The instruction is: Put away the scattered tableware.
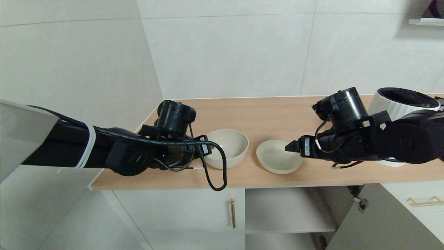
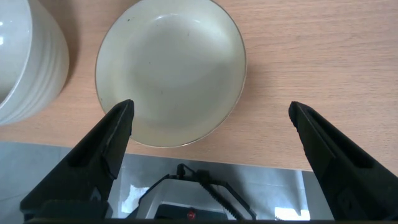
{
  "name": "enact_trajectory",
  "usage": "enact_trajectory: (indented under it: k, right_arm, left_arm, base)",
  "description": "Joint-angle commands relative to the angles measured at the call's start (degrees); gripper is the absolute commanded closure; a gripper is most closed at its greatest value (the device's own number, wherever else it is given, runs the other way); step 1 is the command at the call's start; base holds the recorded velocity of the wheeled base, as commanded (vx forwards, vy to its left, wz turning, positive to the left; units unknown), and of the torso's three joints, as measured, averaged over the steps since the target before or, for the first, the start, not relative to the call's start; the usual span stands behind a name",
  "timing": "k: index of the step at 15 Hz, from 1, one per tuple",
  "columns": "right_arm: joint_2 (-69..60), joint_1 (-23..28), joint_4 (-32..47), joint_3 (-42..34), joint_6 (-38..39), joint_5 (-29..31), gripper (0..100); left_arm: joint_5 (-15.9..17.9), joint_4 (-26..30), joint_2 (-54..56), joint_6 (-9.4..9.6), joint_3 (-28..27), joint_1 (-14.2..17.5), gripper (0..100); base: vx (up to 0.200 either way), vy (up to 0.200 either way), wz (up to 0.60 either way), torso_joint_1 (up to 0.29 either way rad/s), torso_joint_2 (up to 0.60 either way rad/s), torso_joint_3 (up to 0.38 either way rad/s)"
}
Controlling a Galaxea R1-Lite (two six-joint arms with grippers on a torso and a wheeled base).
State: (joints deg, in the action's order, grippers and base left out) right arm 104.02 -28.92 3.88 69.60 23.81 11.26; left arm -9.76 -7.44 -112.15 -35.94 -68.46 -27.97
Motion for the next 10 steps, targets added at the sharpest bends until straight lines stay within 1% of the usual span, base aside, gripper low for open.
enact_trajectory:
  k: [1,10]
  right_arm:
    - [-0.31,0.0,0.08,0.01,0.01,-0.01,0]
    - [1.89,0.09,-0.1,0.54,0.1,0.43,0]
  left_arm:
    - [-0.08,-0.03,0.36,-0.01,-0.09,0.1,100]
    - [-0.08,0.41,2.11,0.08,-0.09,0.63,100]
  base:
    - [0.0,0.0,0.0,0.0,0.0,0.0]
    - [0.0,0.0,0.0,0.0,0.0,0.0]
